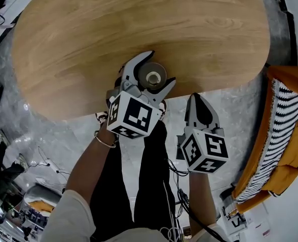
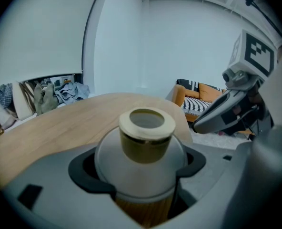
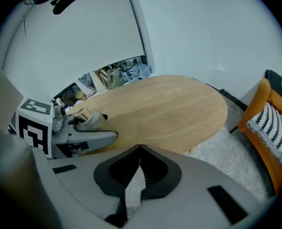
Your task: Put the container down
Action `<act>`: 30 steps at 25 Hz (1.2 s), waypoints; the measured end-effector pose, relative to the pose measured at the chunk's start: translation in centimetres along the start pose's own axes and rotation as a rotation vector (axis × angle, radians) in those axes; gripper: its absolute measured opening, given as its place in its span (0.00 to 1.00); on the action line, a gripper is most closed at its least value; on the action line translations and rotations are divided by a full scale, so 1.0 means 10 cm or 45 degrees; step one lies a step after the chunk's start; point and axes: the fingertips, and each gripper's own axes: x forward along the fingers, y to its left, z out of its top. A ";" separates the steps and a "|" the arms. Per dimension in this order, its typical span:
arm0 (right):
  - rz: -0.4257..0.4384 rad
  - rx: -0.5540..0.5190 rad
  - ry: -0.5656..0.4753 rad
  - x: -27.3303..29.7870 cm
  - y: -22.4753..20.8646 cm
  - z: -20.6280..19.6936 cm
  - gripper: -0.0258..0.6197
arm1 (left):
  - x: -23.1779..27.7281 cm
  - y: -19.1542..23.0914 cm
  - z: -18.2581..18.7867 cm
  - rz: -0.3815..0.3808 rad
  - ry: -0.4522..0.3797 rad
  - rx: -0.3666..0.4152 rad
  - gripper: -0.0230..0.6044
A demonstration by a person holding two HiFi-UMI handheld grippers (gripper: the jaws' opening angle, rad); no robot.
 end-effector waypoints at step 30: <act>-0.019 0.010 -0.006 -0.29 0.36 0.15 0.08 | -0.75 -0.08 0.43 -0.152 -0.168 -0.064 0.63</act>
